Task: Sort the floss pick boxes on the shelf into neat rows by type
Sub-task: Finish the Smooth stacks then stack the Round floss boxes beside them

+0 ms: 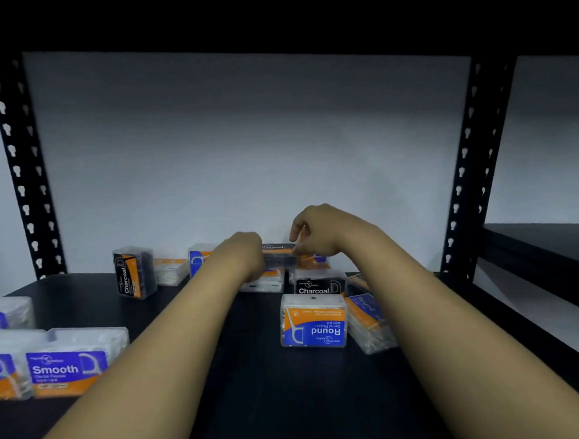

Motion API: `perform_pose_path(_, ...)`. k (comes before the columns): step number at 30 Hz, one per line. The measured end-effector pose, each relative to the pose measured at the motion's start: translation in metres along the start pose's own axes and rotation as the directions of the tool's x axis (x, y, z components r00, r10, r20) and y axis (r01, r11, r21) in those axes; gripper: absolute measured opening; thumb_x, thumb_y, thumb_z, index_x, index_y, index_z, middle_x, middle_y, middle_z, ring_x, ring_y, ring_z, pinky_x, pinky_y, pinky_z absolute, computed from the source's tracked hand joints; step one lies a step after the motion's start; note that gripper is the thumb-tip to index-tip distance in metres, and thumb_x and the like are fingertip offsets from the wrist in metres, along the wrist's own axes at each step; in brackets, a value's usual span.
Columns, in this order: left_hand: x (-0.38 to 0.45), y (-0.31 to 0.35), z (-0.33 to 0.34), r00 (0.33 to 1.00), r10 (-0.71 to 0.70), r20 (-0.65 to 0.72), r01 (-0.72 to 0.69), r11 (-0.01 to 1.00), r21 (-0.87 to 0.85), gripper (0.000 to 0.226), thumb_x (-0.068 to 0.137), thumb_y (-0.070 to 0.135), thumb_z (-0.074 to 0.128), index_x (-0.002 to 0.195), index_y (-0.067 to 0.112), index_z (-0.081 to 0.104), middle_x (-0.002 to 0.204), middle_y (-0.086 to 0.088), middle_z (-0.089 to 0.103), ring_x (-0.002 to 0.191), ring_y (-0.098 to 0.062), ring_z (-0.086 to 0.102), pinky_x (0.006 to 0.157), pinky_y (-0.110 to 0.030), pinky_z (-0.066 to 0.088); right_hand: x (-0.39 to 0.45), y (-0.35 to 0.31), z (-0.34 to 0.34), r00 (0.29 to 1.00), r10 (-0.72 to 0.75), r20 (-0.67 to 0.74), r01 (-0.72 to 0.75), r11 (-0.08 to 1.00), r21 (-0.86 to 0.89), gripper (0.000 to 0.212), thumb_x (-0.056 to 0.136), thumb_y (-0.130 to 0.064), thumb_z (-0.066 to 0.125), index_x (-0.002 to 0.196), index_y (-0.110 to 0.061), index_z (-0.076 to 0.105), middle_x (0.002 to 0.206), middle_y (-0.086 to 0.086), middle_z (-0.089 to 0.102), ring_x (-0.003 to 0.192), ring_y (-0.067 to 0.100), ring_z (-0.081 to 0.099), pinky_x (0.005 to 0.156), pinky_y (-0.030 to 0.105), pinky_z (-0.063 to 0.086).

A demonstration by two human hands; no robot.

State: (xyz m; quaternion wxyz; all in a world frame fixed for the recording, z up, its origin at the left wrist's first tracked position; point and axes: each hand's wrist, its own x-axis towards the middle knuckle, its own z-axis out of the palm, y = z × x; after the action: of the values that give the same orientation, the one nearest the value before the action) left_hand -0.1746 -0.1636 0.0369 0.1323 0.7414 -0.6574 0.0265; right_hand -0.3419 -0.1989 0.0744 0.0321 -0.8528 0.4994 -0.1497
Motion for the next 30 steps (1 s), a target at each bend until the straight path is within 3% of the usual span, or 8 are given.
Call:
perform_pose_path(2,0.0,-0.004,0.007,1.0,0.016,0.013,-0.017,0.999,0.033,0.025,0.09,0.013,0.056,0.112,0.012,0.069,0.112,-0.01,0.067,0.094,-0.027,0.064,0.089,-0.037,0.055,0.004,0.001,0.009,1.0,-0.003,0.015,0.004,1.0,-0.027,0.028,0.087,-0.034,0.075,0.115,-0.038,0.071,0.105,-0.003,0.066,0.096,0.02,0.066,0.086,0.037,0.056)
perform_pose_path(6,0.001,-0.015,0.006,0.997,0.05,0.055,-0.051,0.998,0.022,0.034,0.089,0.01,0.053,0.113,0.021,0.075,0.117,-0.006,0.07,0.103,-0.027,0.066,0.097,-0.039,0.054,0.004,0.007,0.025,0.999,-0.022,0.047,0.024,0.998,-0.051,0.036,0.092,-0.026,0.063,0.123,-0.041,0.071,0.132,-0.003,0.062,0.116,0.021,0.058,0.097,0.035,0.05)
perform_pose_path(11,-0.006,-0.013,0.003,0.993,0.077,0.09,-0.079,0.997,0.013,0.033,0.09,0.009,0.053,0.113,0.017,0.075,0.116,-0.007,0.071,0.104,-0.027,0.066,0.094,-0.036,0.054,-0.005,0.022,0.021,0.997,-0.004,0.077,0.002,0.999,0.036,0.038,0.095,-0.029,0.063,0.131,-0.04,0.068,0.113,-0.009,0.057,0.104,0.014,0.052,0.088,0.027,0.041)
perform_pose_path(16,-0.009,-0.015,0.002,0.992,0.107,0.066,-0.104,0.993,-0.056,0.02,0.09,0.019,0.055,0.097,0.016,0.074,0.105,-0.005,0.071,0.097,-0.025,0.066,0.084,-0.032,0.055,-0.017,0.037,0.018,0.993,0.037,-0.115,-0.026,0.995,0.096,0.038,0.09,-0.034,0.069,0.128,-0.034,0.069,0.121,-0.003,0.064,0.11,0.019,0.06,0.091,0.033,0.05)
perform_pose_path(19,-0.012,-0.013,0.004,0.992,0.117,0.052,-0.112,0.99,-0.082,0.021,0.089,0.022,0.064,0.108,0.023,0.074,0.112,-0.003,0.07,0.102,-0.022,0.064,0.082,-0.028,0.05,-0.019,0.045,0.015,0.966,0.098,-0.238,-0.07,0.99,0.126,0.038,0.086,-0.026,0.07,0.122,-0.035,0.069,0.124,-0.001,0.066,0.11,0.023,0.063,0.091,0.04,0.056)
perform_pose_path(21,-0.013,-0.013,0.006,0.992,0.118,0.046,-0.114,0.989,-0.089,0.035,0.089,0.027,0.069,0.124,0.027,0.068,0.121,-0.003,0.067,0.11,-0.021,0.062,0.085,-0.025,0.045,-0.018,0.049,0.014,0.957,0.12,-0.264,-0.081,0.985,0.153,0.035,0.087,-0.022,0.069,0.119,-0.036,0.07,0.121,0.0,0.067,0.109,0.024,0.065,0.089,0.04,0.057)
perform_pose_path(25,-0.014,-0.012,0.007,0.991,0.118,0.068,-0.11,0.988,-0.109,0.05,0.091,0.037,0.066,0.14,0.026,0.058,0.133,-0.004,0.064,0.121,-0.022,0.058,0.096,-0.03,0.045,-0.014,0.058,0.014,0.975,0.139,-0.176,-0.118,0.985,0.127,0.041,0.092,-0.019,0.066,0.128,-0.037,0.07,0.142,0.003,0.058,0.12,0.025,0.06,0.095,0.036,0.054)
perform_pose_path(30,-0.02,-0.01,0.005,0.983,0.127,0.133,-0.126,0.992,-0.011,0.039,0.098,0.04,0.052,0.133,0.028,0.063,0.135,-0.006,0.061,0.122,-0.025,0.056,0.098,-0.032,0.045,-0.013,0.056,0.022,0.987,0.134,-0.091,-0.13,0.99,0.052,0.034,0.091,-0.021,0.068,0.122,-0.034,0.073,0.13,0.002,0.065,0.101,0.018,0.058,0.088,0.03,0.05)
